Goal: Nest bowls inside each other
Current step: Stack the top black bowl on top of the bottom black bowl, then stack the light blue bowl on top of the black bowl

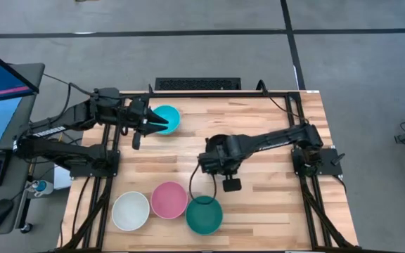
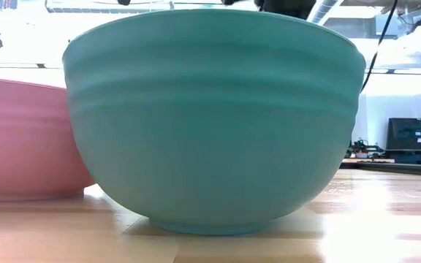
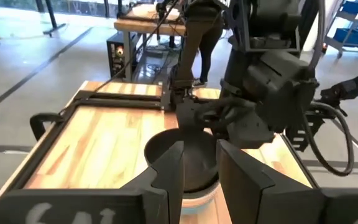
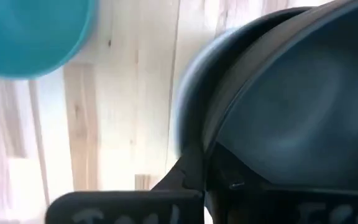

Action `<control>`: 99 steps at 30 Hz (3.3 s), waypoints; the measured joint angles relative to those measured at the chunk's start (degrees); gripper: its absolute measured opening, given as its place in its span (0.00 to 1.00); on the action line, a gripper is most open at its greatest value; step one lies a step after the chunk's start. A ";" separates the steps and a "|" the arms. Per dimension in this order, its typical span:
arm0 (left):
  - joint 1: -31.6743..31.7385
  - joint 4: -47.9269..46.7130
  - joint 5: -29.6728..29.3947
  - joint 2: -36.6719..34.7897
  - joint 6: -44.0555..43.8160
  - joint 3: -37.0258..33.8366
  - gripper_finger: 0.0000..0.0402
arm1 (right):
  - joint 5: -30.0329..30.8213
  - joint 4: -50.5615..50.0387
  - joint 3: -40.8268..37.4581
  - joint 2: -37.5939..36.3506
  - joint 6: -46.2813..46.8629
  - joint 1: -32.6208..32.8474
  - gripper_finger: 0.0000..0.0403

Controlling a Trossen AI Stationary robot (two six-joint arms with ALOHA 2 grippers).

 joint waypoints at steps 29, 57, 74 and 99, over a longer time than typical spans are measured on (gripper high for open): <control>8.98 -9.67 3.49 12.22 0.89 -2.84 0.21 | 7.80 0.00 18.79 0.00 9.72 -1.97 0.52; 16.50 -13.24 -6.43 38.24 -4.34 -2.93 0.16 | 18.23 21.43 22.51 -3.65 5.45 -12.31 0.49; 17.32 -11.29 -12.52 41.51 -5.97 -2.64 0.02 | 17.26 23.34 22.51 -3.63 5.05 -11.89 0.48; 1.47 -23.45 -15.29 16.15 -18.24 10.92 0.00 | 17.11 7.45 22.40 -5.33 8.11 -8.09 0.44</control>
